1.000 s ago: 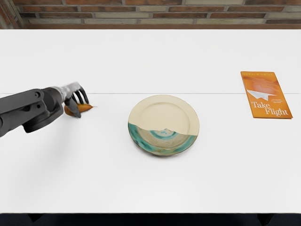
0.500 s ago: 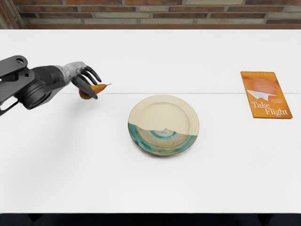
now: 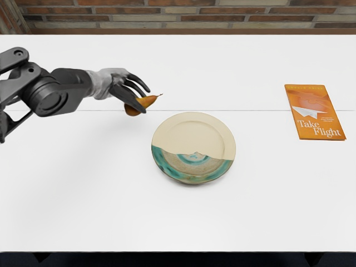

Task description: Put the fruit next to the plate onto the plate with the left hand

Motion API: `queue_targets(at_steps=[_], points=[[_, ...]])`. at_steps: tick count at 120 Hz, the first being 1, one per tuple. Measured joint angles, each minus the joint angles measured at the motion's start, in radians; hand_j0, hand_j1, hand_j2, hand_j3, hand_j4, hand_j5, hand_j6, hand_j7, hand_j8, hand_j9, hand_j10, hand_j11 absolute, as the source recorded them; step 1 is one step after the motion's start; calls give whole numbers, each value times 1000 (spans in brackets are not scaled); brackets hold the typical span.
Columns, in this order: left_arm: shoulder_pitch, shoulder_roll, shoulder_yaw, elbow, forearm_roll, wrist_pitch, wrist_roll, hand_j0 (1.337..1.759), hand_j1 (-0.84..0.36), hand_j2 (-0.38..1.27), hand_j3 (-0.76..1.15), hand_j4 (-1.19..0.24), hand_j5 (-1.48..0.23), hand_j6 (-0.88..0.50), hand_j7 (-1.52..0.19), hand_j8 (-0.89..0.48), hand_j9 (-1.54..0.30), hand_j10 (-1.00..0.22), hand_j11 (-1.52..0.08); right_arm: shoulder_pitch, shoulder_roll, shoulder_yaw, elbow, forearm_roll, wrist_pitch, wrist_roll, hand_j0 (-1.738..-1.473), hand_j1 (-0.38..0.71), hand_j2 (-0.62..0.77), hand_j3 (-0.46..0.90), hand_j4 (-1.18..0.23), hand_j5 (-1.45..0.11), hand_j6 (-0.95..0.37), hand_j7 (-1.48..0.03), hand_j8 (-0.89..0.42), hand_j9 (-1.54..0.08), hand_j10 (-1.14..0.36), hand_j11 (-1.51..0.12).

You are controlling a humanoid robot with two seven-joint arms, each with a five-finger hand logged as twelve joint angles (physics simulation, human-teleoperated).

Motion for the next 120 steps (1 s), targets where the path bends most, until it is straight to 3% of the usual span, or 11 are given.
queue_targets(at_steps=[33,45,87,107,120], points=[[1,-42,-38,-3,-98,-170,0,1657,-352,388,0,-680,-880,-620,-884,-555,-880,-559,-873,0,0,0,0,0,0,0,-1658,-331,-3,0,-15,-20,-15,-20,-15,-20,-15,-20],[3,-75,-34,-4,-115,-202,0,1658,-395,514,0,-676,-885,-627,-889,-546,-886,-547,-872,0,0,0,0,0,1,0,-1658,-331,-3,0,-15,-20,-15,-20,-15,-20,-15,-20],[10,-141,-9,-5,-120,-239,0,1658,-367,417,0,-656,-855,-635,-863,-535,-852,-532,-850,0,0,0,0,0,1,0,-1658,-331,-3,0,-15,-20,-15,-20,-15,-20,-15,-20],[2,-136,2,-3,-116,-306,-1,1658,-39,197,0,-350,-456,-340,-459,-296,-454,-295,-453,0,0,0,0,0,0,0,-1658,-331,-3,0,-15,-20,-15,-20,-15,-20,-15,-20],[9,-130,-42,-3,-123,-367,-1,1658,113,117,0,-213,-277,-208,-279,-182,-276,-181,-276,0,0,0,0,0,1,0,-1658,-331,-3,0,-15,-20,-15,-20,-15,-20,-15,-20]])
